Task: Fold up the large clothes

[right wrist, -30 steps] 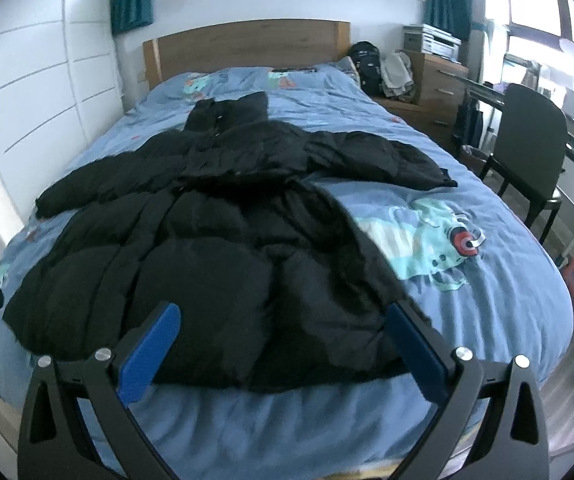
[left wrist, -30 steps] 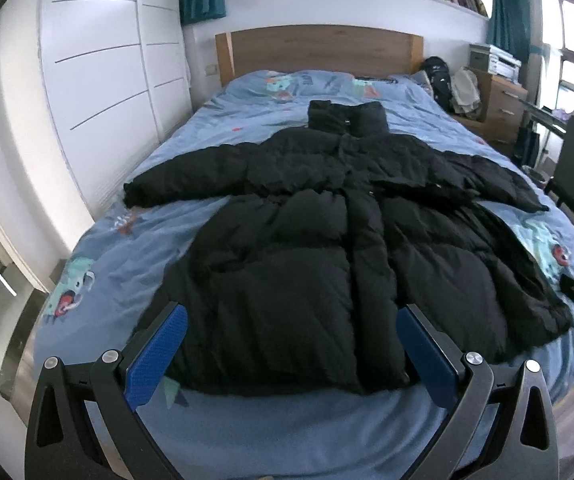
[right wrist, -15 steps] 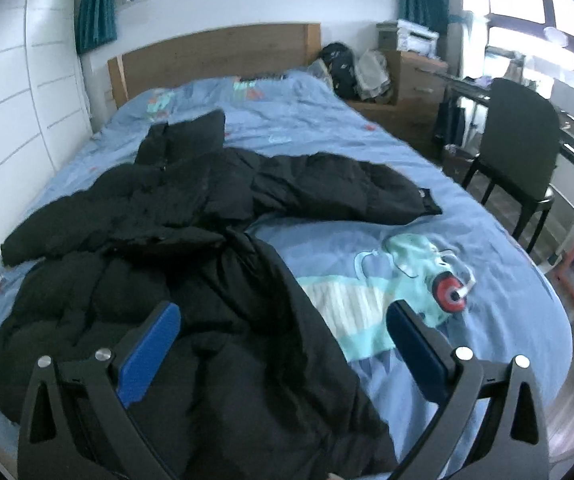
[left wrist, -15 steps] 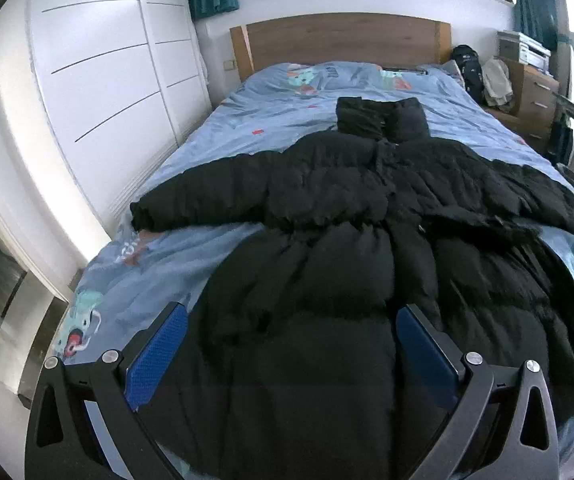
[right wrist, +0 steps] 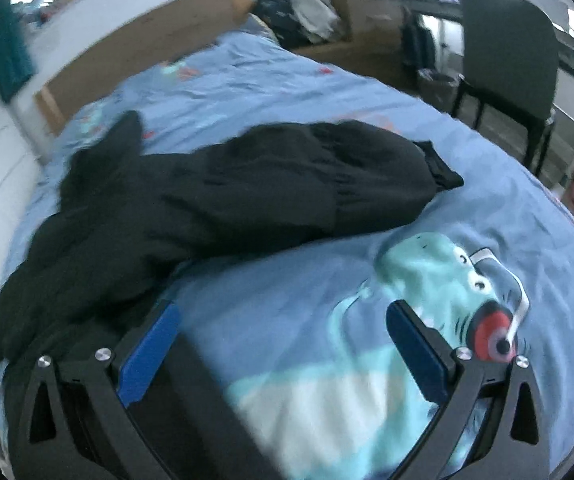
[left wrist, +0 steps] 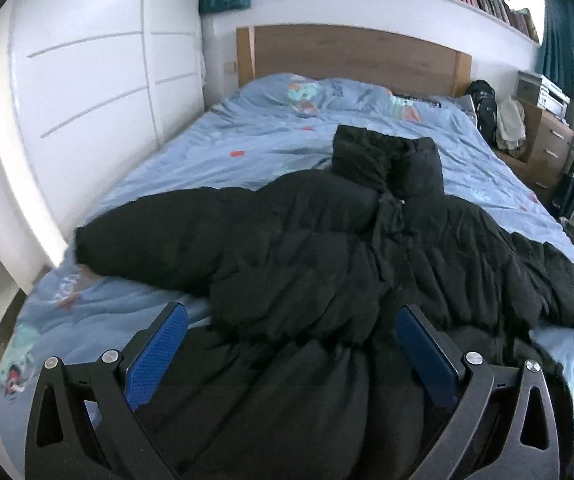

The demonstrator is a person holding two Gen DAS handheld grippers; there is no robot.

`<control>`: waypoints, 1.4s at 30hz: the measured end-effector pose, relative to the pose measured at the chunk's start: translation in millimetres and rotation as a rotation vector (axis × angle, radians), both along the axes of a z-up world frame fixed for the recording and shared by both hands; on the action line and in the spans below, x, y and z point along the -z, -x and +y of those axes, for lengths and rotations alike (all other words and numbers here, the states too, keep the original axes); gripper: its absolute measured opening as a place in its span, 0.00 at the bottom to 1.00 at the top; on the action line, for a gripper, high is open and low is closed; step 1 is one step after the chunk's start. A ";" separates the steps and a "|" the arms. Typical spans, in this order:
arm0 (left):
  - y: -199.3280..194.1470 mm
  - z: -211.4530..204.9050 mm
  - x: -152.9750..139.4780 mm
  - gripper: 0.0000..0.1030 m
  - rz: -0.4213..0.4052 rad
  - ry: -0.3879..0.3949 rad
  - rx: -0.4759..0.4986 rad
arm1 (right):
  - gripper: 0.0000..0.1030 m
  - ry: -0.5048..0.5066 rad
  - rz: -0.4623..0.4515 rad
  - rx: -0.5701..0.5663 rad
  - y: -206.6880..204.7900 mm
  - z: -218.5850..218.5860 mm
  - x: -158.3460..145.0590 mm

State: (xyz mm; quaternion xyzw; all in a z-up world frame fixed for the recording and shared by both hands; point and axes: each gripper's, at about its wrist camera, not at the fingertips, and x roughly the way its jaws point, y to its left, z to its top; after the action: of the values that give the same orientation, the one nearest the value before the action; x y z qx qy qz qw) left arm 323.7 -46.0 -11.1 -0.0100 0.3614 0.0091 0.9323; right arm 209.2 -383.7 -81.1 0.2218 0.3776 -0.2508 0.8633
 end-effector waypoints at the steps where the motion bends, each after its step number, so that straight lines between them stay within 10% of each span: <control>1: -7.5 -1.0 1.3 0.99 0.016 0.005 0.006 | 1.00 -0.020 0.001 0.016 -3.5 -8.7 5.8; 8: -50.6 -5.4 7.3 0.99 0.166 -0.012 0.008 | 1.00 -0.196 -0.007 0.166 -12.9 -70.2 44.5; 23: -60.3 22.5 15.6 0.99 0.368 0.075 -0.118 | 0.96 -0.611 -0.323 0.349 -16.9 -165.4 80.3; 37: -58.9 42.0 8.1 0.96 0.388 0.098 -0.168 | 0.09 -0.591 -0.311 0.408 -20.4 -181.7 68.3; 42: -57.8 57.4 -5.9 0.95 0.357 0.118 -0.168 | 0.08 -0.498 -0.350 0.314 -46.8 -172.2 9.8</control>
State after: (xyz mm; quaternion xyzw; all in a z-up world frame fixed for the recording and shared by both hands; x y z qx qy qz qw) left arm 381.5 11.4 -5.2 -0.0930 0.5188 0.0673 0.8471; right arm 256.0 -555.8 -90.9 0.5209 0.2346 -0.2390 0.7852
